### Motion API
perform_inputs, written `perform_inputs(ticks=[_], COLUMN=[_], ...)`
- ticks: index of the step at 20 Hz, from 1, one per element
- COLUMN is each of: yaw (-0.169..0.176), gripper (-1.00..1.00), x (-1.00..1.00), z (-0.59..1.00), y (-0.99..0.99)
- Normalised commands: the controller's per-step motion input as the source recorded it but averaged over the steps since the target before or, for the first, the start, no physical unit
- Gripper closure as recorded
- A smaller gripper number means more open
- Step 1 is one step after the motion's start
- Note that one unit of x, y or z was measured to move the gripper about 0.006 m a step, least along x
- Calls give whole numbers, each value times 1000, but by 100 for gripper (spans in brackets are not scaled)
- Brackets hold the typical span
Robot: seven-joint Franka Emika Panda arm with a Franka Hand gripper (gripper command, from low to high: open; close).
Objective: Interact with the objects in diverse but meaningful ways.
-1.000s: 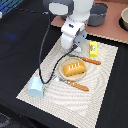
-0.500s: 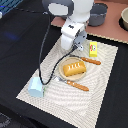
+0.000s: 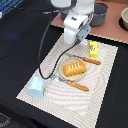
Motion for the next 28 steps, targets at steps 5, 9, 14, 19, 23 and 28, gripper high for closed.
perform_inputs(ticks=[5,9,14,19,23,28], yaw=[-79,-79,-48,-45,-34,-7], gripper=[100,100,100,100,100,100], x=[329,658,710,699,646,578], z=[739,629,604,585,521,397], y=[-231,-574,-698,-722,-743,-793])
